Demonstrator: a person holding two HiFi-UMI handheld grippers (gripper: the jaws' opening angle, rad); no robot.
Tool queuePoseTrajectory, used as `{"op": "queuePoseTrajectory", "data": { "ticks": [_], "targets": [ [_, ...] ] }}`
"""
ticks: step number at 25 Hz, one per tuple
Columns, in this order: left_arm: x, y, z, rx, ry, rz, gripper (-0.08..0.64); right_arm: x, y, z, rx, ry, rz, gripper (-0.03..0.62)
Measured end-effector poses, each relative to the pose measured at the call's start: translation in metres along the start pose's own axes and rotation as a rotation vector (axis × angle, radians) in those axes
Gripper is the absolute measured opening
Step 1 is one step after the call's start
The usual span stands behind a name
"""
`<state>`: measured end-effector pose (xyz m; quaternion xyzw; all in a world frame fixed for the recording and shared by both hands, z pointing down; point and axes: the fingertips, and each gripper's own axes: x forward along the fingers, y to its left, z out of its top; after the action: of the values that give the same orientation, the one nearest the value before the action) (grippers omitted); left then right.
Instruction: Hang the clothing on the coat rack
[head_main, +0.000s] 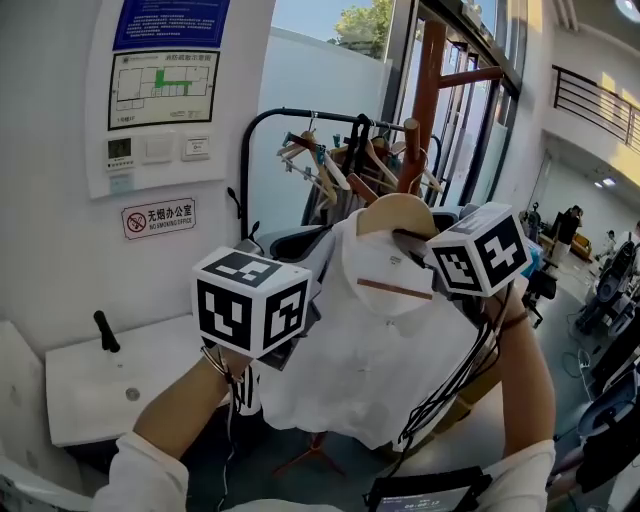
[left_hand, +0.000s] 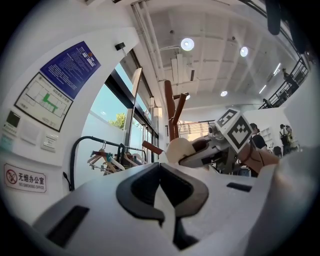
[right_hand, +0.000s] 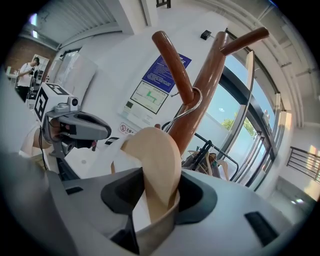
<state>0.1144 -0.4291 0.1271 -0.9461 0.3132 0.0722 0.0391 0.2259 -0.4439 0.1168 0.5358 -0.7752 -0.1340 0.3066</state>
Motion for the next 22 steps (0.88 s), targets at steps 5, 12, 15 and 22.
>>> {"op": "queuePoseTrajectory", "data": {
  "ticks": [5,12,15,22],
  "targets": [
    [-0.004,-0.005,-0.014,-0.027,0.015,-0.012,0.009,-0.005,0.000,0.005,-0.016,-0.065,-0.051,0.192],
    [-0.008,-0.011,-0.039,-0.068,0.037,-0.011,0.009,-0.009,0.005,0.008,-0.034,-0.106,-0.071,0.220],
    [-0.014,-0.011,-0.051,-0.090,0.037,-0.002,0.009,-0.012,0.004,0.009,-0.056,-0.113,-0.096,0.233],
    [-0.021,-0.010,-0.075,-0.122,0.062,0.016,0.009,-0.030,-0.001,0.018,-0.058,-0.193,-0.170,0.233]
  ]
}}
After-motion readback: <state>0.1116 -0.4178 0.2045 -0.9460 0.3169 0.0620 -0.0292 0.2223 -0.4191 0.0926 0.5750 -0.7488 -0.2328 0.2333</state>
